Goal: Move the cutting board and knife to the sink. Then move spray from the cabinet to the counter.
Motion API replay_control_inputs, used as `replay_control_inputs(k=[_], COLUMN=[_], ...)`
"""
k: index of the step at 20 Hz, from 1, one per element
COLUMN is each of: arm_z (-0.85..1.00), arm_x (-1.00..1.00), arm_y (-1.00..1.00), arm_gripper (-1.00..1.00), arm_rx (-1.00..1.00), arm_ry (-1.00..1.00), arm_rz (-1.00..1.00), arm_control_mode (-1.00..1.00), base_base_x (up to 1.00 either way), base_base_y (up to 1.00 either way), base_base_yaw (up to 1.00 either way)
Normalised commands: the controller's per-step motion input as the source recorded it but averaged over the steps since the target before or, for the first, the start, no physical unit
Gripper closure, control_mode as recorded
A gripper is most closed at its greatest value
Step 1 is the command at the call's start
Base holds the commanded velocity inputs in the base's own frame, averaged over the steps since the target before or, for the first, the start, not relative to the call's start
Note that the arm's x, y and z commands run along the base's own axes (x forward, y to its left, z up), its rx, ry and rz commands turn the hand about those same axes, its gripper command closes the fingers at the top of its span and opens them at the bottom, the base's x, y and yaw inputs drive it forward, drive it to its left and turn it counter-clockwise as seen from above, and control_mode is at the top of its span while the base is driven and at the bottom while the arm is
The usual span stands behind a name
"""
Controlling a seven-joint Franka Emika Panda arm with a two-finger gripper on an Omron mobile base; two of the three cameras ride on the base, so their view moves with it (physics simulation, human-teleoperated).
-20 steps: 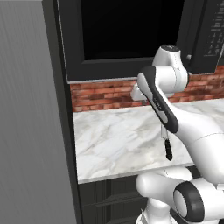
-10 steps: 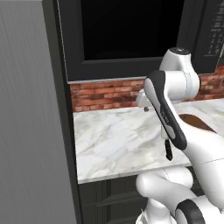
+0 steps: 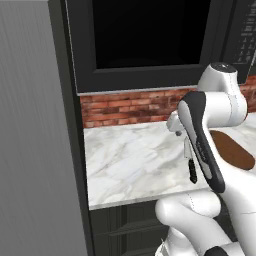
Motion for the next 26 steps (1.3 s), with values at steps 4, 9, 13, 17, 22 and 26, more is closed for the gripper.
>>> replay_control_inputs(k=[4, 9, 13, 17, 22, 26], arm_z=[-0.14, -0.19, -0.22, -0.04, -0.22, -0.24], arm_x=[-0.01, -0.01, 0.0, 0.05, 0.04, 0.16], arm_y=[-0.38, -0.36, -0.22, -0.08, -0.19, -0.28], arm_gripper=[-1.0, -1.0, -1.0, -1.0, -1.0, -1.0], arm_rx=[0.0, 0.0, 0.0, 0.0, 0.0, 0.0], arm_ry=[-0.04, -0.08, -0.11, -0.09, -0.09, -0.04], arm_rz=[0.0, 0.0, 0.02, 0.08, 0.05, 0.03], arm_control_mode=[-1.0, -1.0, -1.0, -1.0, -1.0, -1.0], base_base_x=[0.0, 0.0, 0.0, 0.0, 0.0, 0.0], base_base_y=[0.0, 0.0, 0.0, 0.0, 0.0, 0.0], base_base_yaw=[0.0, 0.0, 0.0, 0.0, 0.0, 0.0])
